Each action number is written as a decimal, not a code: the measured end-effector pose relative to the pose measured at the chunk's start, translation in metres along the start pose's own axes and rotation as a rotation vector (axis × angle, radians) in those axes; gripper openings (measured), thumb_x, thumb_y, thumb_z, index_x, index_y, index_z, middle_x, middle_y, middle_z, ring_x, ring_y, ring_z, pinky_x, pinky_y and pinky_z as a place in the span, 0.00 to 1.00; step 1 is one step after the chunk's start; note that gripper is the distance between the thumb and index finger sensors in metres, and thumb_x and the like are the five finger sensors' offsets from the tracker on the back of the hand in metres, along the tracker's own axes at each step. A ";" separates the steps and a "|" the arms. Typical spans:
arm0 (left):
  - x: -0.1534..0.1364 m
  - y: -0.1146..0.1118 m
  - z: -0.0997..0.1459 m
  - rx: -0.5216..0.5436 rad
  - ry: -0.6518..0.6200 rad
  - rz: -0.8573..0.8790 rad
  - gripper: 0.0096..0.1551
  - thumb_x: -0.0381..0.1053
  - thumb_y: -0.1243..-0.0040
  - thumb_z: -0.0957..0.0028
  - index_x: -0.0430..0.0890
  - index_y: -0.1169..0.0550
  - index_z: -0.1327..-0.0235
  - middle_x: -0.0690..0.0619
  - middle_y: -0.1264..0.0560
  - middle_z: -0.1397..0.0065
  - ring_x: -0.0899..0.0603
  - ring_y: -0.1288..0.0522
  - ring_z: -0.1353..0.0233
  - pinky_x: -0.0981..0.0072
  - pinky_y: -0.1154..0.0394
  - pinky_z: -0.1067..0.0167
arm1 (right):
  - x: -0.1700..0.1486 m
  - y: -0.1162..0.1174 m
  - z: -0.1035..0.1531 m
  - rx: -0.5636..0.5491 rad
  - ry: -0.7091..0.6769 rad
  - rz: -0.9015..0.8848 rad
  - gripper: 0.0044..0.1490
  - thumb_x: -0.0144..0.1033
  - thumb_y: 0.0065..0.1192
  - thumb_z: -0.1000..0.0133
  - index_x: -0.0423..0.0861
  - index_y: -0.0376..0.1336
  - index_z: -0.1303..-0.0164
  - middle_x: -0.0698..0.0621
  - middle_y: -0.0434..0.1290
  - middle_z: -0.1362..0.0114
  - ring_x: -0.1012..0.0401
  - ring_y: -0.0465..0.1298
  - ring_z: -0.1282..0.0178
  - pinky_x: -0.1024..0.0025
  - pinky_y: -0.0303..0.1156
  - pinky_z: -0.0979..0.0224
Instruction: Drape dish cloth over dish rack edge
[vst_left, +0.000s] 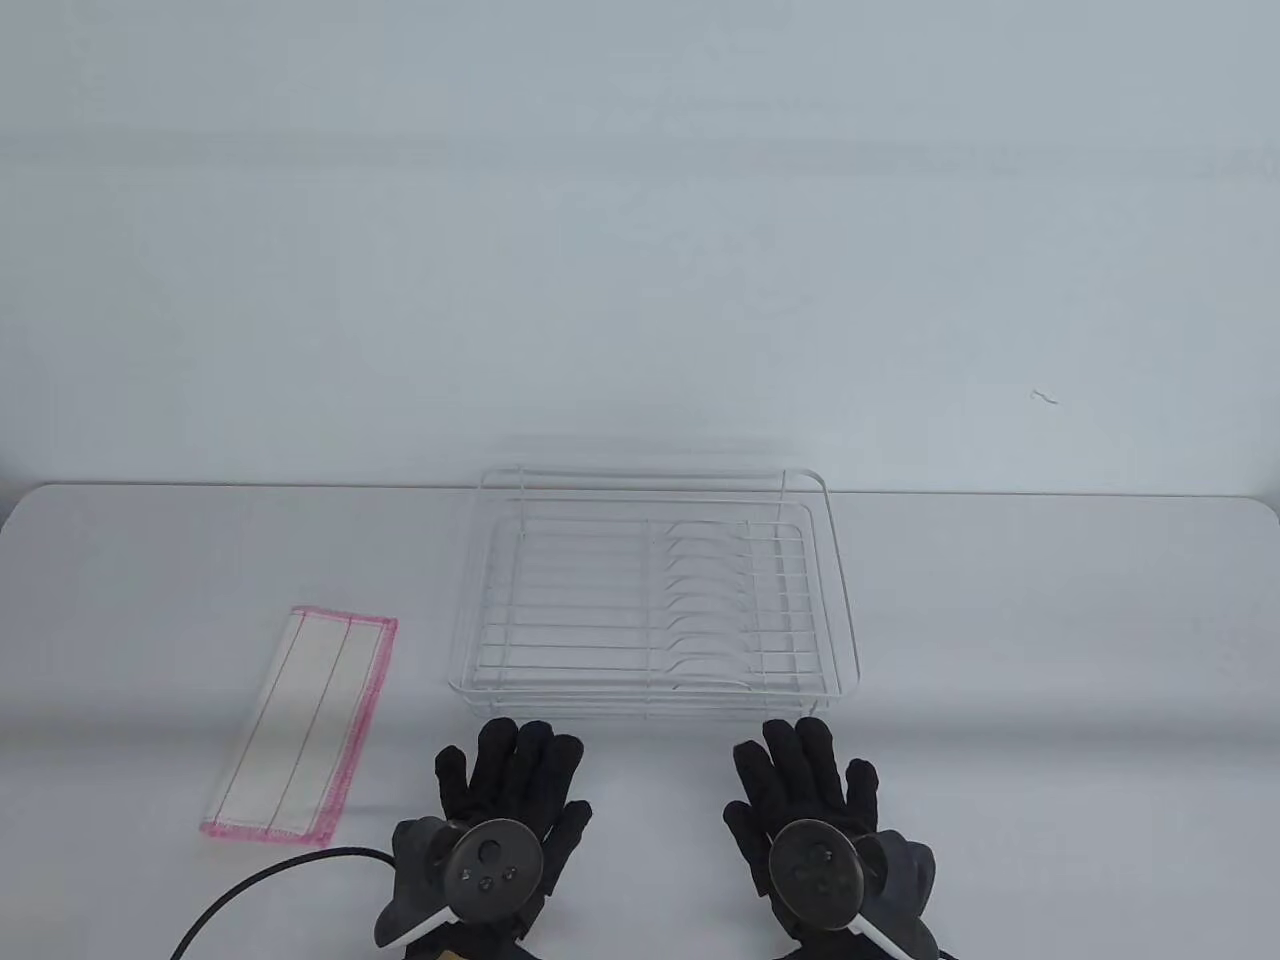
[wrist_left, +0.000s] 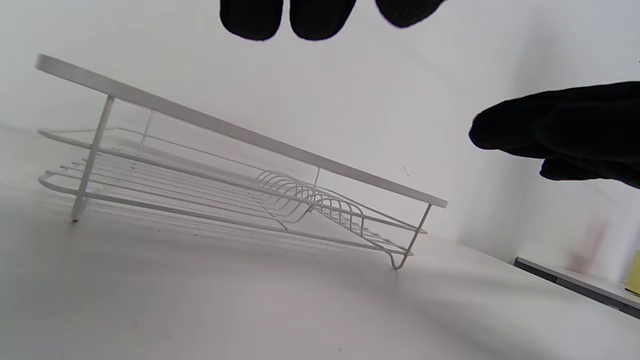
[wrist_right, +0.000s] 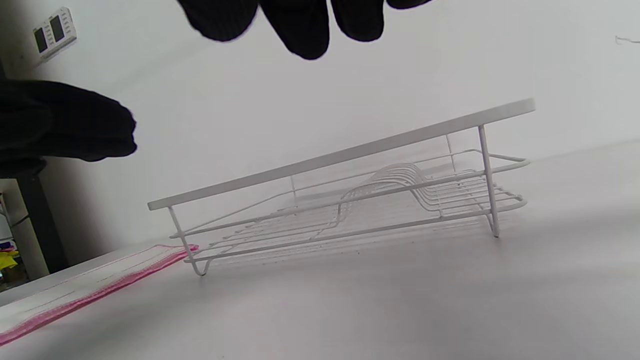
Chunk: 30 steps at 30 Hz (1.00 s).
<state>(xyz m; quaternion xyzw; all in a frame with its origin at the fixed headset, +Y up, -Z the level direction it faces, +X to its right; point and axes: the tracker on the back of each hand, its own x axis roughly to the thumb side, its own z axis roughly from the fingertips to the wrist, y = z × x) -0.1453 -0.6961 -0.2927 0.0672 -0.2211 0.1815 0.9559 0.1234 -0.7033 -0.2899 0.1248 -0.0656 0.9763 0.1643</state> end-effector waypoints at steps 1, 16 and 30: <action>0.000 0.000 0.000 0.003 0.000 0.000 0.34 0.51 0.59 0.32 0.35 0.41 0.18 0.26 0.45 0.17 0.18 0.54 0.20 0.14 0.62 0.39 | 0.000 0.000 0.000 0.003 -0.001 0.003 0.36 0.48 0.43 0.31 0.45 0.49 0.15 0.42 0.44 0.10 0.44 0.40 0.09 0.30 0.35 0.22; 0.000 0.001 -0.001 0.007 -0.004 0.004 0.34 0.51 0.59 0.32 0.35 0.41 0.18 0.27 0.44 0.17 0.19 0.53 0.20 0.15 0.60 0.38 | 0.001 -0.004 0.001 0.022 0.010 -0.017 0.36 0.48 0.43 0.31 0.45 0.48 0.14 0.41 0.44 0.09 0.43 0.40 0.09 0.30 0.35 0.22; 0.000 -0.001 -0.001 -0.005 -0.014 -0.010 0.35 0.51 0.58 0.33 0.35 0.42 0.18 0.27 0.45 0.17 0.19 0.54 0.19 0.15 0.61 0.38 | 0.003 -0.006 0.000 0.044 0.005 -0.034 0.36 0.48 0.43 0.31 0.45 0.48 0.14 0.41 0.44 0.10 0.43 0.40 0.09 0.30 0.35 0.22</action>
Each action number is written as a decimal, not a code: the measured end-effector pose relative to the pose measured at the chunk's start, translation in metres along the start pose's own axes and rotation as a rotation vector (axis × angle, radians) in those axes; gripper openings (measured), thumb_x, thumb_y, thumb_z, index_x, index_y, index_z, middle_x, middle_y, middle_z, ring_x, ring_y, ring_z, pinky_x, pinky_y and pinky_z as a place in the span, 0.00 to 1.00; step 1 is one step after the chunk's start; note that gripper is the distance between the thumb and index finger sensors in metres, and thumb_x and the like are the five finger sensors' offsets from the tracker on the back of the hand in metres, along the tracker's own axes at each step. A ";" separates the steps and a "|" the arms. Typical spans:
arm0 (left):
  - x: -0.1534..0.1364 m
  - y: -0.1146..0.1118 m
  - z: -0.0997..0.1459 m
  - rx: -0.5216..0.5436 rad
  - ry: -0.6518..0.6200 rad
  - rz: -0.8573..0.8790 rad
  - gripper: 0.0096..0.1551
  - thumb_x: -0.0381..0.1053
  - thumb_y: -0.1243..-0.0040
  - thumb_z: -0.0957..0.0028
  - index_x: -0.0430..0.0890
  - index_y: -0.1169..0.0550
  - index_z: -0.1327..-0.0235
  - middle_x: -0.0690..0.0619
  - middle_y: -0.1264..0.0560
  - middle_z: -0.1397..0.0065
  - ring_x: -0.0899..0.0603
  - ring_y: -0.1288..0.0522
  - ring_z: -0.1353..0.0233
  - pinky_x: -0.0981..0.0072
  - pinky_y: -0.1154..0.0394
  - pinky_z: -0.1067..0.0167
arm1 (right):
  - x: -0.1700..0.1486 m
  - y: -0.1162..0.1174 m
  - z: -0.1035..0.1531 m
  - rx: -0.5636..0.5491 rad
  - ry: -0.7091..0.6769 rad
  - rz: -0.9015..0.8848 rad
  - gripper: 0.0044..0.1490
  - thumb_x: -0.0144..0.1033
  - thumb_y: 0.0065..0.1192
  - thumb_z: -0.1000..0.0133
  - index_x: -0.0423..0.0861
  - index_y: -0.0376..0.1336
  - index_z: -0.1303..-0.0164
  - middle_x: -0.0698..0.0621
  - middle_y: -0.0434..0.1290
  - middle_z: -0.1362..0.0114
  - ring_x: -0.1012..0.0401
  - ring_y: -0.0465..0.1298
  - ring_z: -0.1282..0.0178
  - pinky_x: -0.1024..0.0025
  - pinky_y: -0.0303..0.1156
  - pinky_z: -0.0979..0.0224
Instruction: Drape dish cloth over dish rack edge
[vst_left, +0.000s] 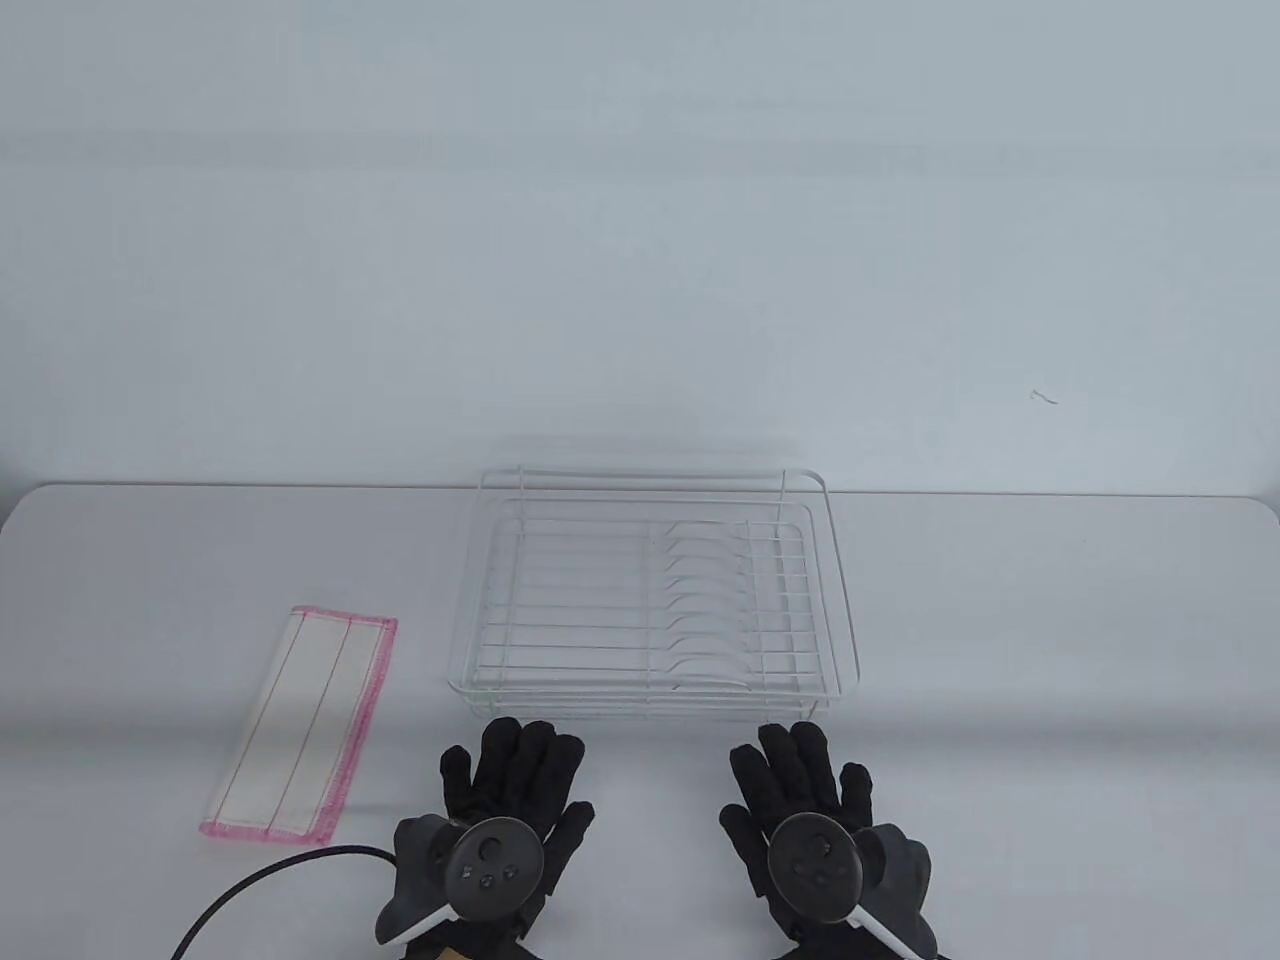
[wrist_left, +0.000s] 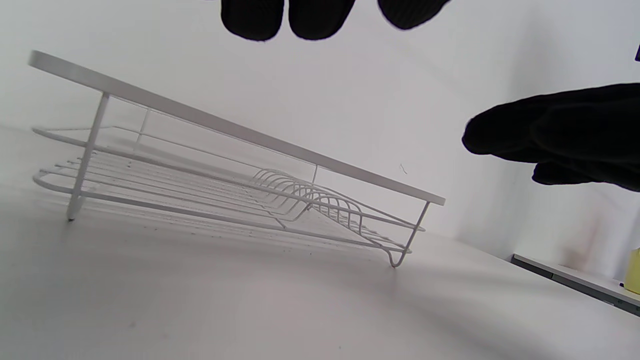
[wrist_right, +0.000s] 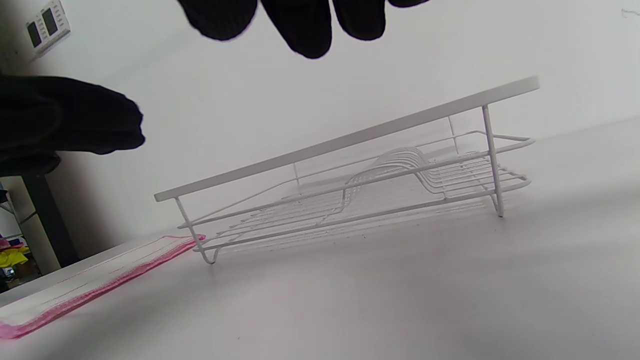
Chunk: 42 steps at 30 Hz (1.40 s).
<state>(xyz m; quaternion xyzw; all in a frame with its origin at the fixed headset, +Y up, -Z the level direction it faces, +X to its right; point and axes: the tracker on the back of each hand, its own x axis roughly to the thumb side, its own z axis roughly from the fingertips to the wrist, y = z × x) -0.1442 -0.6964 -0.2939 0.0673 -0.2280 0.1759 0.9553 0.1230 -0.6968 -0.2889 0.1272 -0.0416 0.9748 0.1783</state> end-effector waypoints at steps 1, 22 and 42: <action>0.000 -0.001 0.000 -0.006 -0.002 -0.003 0.35 0.51 0.58 0.33 0.35 0.41 0.18 0.27 0.45 0.17 0.19 0.54 0.19 0.15 0.61 0.38 | 0.000 0.000 0.000 0.002 0.001 -0.004 0.36 0.48 0.43 0.31 0.45 0.49 0.15 0.41 0.44 0.09 0.43 0.40 0.09 0.30 0.35 0.22; -0.135 0.070 0.016 -0.173 0.468 -0.211 0.37 0.54 0.54 0.34 0.34 0.40 0.19 0.28 0.41 0.17 0.21 0.50 0.19 0.19 0.59 0.34 | 0.002 0.005 -0.003 0.069 -0.007 -0.034 0.36 0.48 0.42 0.31 0.44 0.49 0.15 0.41 0.44 0.10 0.43 0.40 0.09 0.30 0.35 0.22; -0.219 -0.002 0.054 -0.434 0.785 -0.183 0.39 0.57 0.54 0.36 0.32 0.40 0.20 0.30 0.44 0.18 0.22 0.51 0.19 0.23 0.60 0.33 | -0.009 0.017 -0.009 0.178 0.041 -0.085 0.36 0.48 0.42 0.31 0.44 0.49 0.14 0.40 0.44 0.10 0.42 0.40 0.10 0.30 0.36 0.22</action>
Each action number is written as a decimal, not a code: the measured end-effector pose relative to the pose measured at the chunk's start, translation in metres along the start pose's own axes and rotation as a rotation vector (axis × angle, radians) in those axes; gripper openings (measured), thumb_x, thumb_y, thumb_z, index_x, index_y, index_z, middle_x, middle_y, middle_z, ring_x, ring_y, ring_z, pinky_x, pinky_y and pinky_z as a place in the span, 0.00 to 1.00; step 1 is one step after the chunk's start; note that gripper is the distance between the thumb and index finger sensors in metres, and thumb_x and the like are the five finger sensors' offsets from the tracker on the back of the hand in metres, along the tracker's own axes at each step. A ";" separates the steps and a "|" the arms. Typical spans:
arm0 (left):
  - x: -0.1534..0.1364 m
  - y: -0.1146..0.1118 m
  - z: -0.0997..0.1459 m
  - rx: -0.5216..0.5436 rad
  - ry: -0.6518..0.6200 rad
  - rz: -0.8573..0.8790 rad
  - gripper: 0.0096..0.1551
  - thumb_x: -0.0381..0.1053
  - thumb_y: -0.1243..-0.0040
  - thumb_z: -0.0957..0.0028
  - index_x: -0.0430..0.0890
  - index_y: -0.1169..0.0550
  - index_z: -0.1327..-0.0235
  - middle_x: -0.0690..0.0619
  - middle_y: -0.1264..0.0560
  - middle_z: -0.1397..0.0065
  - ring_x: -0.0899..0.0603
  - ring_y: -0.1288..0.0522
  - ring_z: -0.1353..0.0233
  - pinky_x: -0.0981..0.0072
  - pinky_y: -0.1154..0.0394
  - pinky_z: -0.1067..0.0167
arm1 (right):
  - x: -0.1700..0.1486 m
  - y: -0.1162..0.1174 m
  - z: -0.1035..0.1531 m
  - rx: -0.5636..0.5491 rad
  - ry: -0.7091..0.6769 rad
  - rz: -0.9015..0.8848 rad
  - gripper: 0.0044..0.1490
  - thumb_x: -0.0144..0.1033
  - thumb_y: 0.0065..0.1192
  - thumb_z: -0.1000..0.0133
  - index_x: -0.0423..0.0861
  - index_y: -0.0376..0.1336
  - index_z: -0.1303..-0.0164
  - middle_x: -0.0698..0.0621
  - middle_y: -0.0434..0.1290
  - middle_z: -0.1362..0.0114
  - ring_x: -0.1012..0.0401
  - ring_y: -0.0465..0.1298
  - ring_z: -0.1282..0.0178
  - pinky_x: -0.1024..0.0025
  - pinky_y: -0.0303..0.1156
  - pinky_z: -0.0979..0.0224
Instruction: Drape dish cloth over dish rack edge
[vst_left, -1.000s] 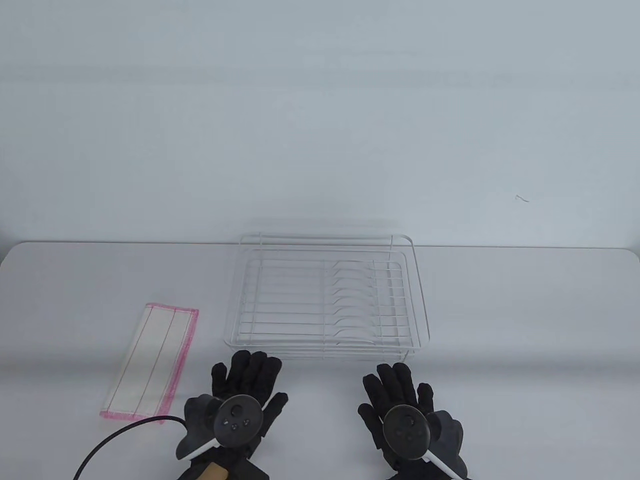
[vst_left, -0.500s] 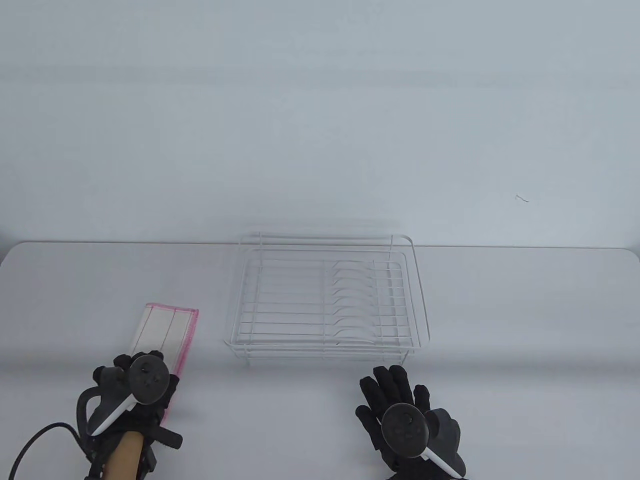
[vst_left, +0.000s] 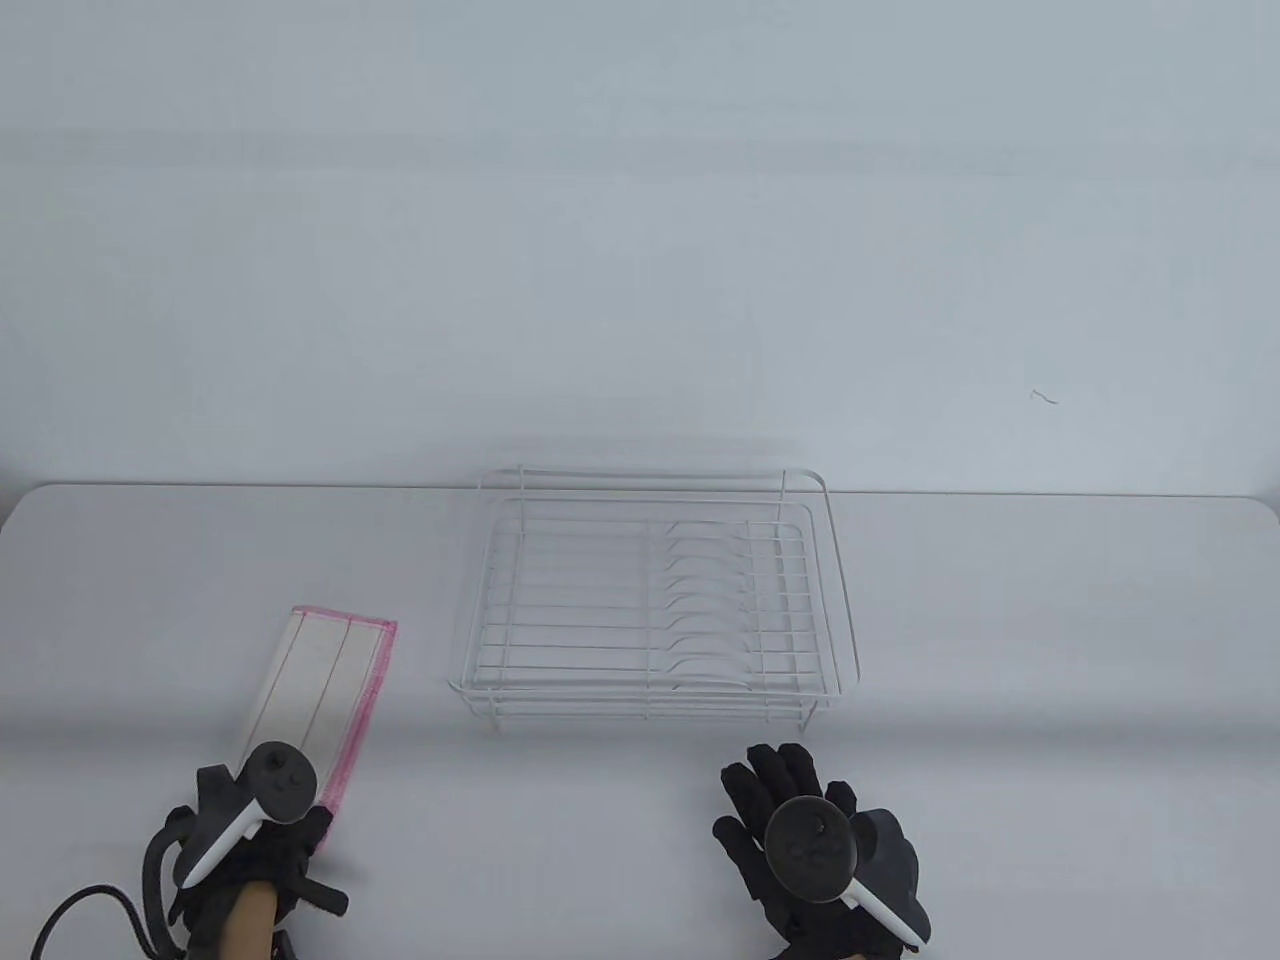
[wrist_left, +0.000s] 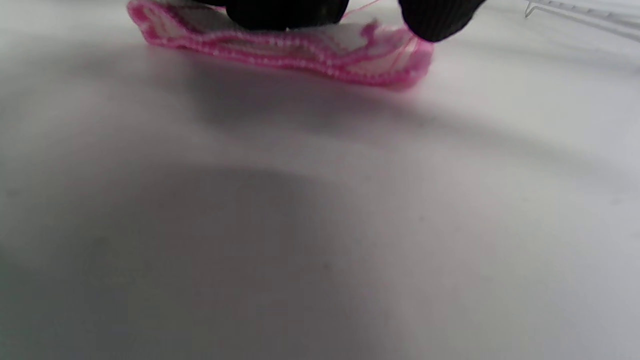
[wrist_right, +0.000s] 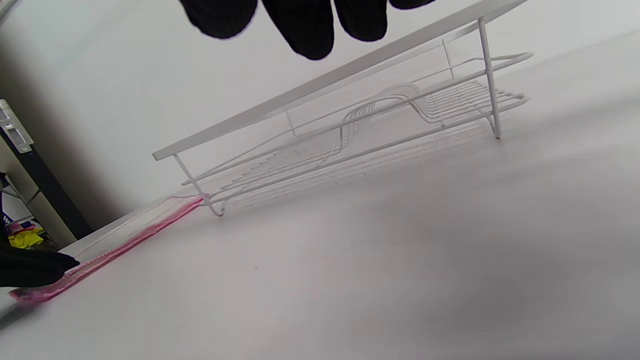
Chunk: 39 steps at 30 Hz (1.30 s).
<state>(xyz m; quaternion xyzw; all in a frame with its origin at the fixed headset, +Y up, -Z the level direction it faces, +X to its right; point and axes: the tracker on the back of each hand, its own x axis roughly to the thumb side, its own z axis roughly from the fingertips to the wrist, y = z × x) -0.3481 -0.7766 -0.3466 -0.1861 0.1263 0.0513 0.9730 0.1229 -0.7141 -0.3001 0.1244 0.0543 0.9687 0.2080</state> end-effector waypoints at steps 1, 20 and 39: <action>0.002 0.000 -0.001 0.031 0.003 -0.042 0.38 0.56 0.52 0.36 0.33 0.38 0.22 0.30 0.42 0.19 0.23 0.49 0.19 0.24 0.58 0.33 | -0.001 0.001 0.000 0.005 0.004 -0.002 0.36 0.48 0.42 0.31 0.44 0.49 0.14 0.40 0.44 0.10 0.42 0.40 0.10 0.30 0.36 0.22; -0.001 0.004 -0.004 0.147 0.057 0.036 0.26 0.47 0.54 0.35 0.35 0.28 0.31 0.33 0.31 0.25 0.25 0.39 0.23 0.31 0.47 0.30 | -0.002 0.002 0.000 0.053 0.025 -0.021 0.36 0.47 0.42 0.30 0.43 0.49 0.14 0.40 0.44 0.10 0.42 0.41 0.10 0.30 0.37 0.22; -0.007 0.007 -0.007 0.344 0.037 0.004 0.25 0.47 0.46 0.41 0.36 0.19 0.39 0.33 0.21 0.33 0.26 0.27 0.29 0.31 0.35 0.35 | -0.003 0.003 0.000 0.080 0.030 -0.036 0.36 0.47 0.42 0.30 0.43 0.49 0.14 0.40 0.44 0.10 0.42 0.41 0.10 0.30 0.38 0.22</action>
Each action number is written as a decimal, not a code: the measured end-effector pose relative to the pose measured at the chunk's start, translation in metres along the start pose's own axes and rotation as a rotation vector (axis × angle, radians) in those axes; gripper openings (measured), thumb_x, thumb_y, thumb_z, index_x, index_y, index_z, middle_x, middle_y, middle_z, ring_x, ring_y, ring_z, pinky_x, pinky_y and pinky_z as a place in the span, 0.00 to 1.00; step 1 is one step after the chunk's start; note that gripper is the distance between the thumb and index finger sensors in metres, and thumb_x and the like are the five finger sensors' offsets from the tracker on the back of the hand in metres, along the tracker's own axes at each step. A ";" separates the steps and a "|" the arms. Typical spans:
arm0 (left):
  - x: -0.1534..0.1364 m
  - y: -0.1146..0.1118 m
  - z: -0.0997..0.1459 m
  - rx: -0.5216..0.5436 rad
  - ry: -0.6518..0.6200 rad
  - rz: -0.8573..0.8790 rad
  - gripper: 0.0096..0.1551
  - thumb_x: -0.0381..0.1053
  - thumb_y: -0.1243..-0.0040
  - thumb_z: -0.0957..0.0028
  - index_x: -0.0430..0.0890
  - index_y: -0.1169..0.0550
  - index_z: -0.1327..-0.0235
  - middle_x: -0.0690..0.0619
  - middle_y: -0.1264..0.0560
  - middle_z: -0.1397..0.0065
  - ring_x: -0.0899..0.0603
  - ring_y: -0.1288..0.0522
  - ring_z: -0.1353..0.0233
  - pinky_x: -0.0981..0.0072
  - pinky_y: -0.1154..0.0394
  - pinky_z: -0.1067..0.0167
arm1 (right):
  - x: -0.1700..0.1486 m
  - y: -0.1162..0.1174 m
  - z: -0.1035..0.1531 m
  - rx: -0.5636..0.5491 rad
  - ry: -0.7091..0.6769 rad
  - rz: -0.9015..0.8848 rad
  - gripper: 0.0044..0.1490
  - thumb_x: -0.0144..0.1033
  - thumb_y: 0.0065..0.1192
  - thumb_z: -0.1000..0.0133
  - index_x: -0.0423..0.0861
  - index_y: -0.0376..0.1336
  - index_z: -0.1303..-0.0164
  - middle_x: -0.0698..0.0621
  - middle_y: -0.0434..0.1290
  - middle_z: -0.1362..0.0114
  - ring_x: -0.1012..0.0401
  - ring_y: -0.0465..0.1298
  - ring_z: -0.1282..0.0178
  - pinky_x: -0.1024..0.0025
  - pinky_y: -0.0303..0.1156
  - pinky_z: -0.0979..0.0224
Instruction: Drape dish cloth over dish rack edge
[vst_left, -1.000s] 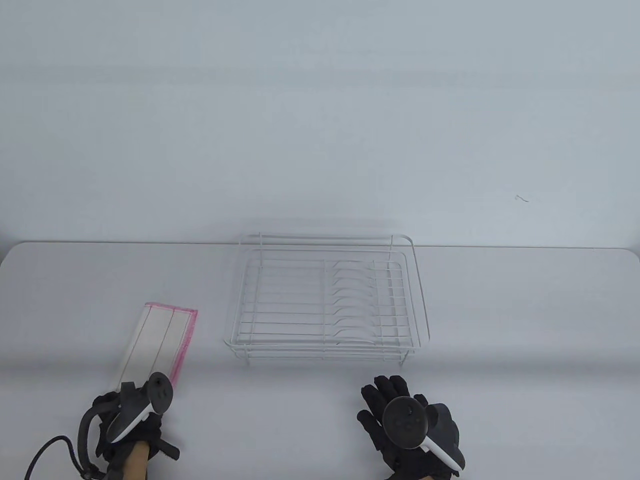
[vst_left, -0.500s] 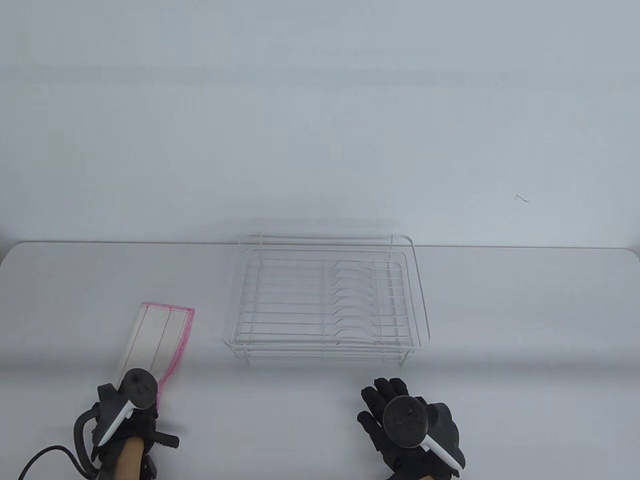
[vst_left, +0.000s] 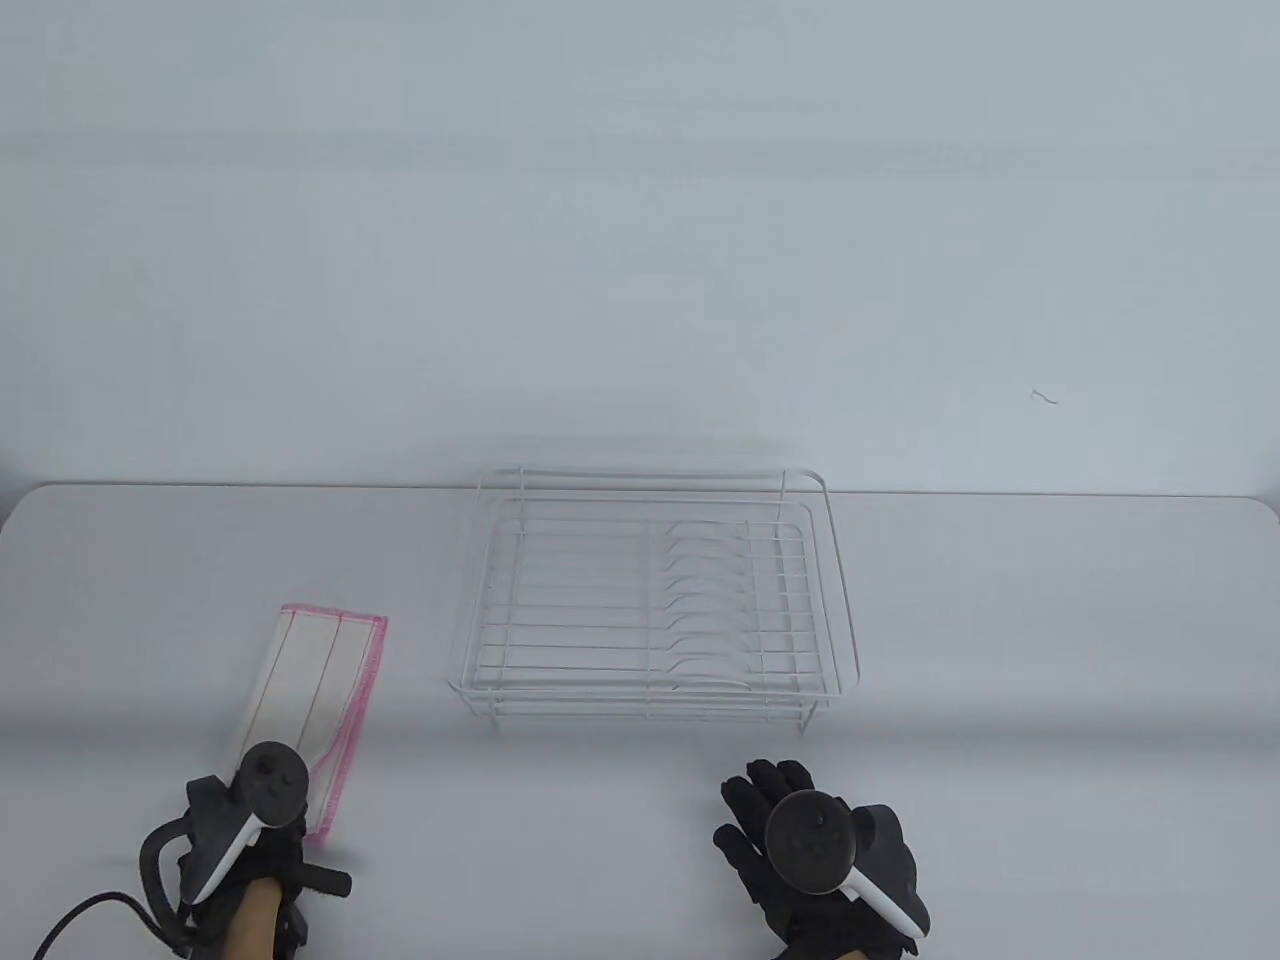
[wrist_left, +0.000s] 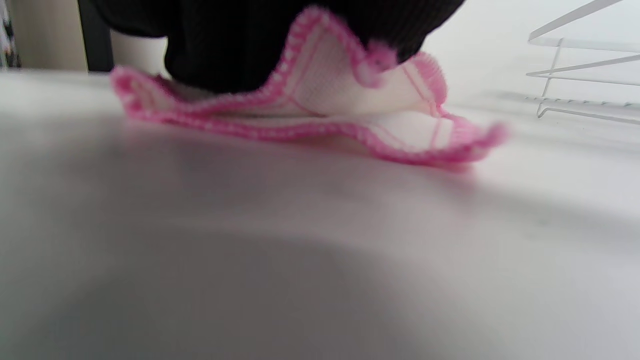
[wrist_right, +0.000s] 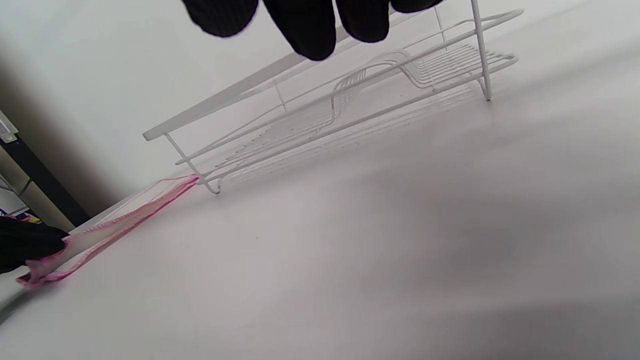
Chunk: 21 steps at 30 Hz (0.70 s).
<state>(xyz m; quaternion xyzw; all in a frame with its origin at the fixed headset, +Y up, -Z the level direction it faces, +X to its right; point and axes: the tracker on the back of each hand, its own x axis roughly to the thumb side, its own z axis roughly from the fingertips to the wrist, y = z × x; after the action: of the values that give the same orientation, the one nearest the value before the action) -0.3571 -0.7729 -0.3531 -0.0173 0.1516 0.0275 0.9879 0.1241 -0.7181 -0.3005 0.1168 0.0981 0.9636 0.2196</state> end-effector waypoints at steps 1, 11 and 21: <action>0.001 0.003 0.001 0.036 0.000 -0.024 0.24 0.46 0.46 0.41 0.36 0.19 0.39 0.33 0.20 0.34 0.26 0.25 0.31 0.31 0.33 0.36 | 0.000 0.000 0.000 -0.001 0.000 0.000 0.36 0.47 0.42 0.30 0.43 0.49 0.14 0.40 0.44 0.10 0.42 0.41 0.10 0.30 0.38 0.22; -0.006 0.082 0.012 0.375 0.023 0.207 0.22 0.42 0.56 0.38 0.40 0.29 0.33 0.35 0.22 0.43 0.39 0.19 0.48 0.34 0.28 0.41 | 0.000 -0.019 0.010 -0.267 -0.020 -0.011 0.37 0.47 0.44 0.32 0.43 0.48 0.15 0.41 0.50 0.11 0.42 0.50 0.11 0.30 0.44 0.21; 0.044 0.174 0.077 0.683 -0.312 0.396 0.21 0.44 0.53 0.38 0.41 0.25 0.36 0.37 0.20 0.45 0.39 0.19 0.49 0.35 0.29 0.40 | 0.001 -0.056 0.034 -0.462 -0.049 -0.114 0.38 0.48 0.45 0.32 0.43 0.46 0.15 0.41 0.50 0.12 0.43 0.53 0.13 0.32 0.46 0.21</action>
<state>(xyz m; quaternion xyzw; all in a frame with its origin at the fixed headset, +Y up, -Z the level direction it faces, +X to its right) -0.3027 -0.5935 -0.2977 0.3451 0.0011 0.1672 0.9236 0.1554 -0.6634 -0.2811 0.0811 -0.1238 0.9433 0.2970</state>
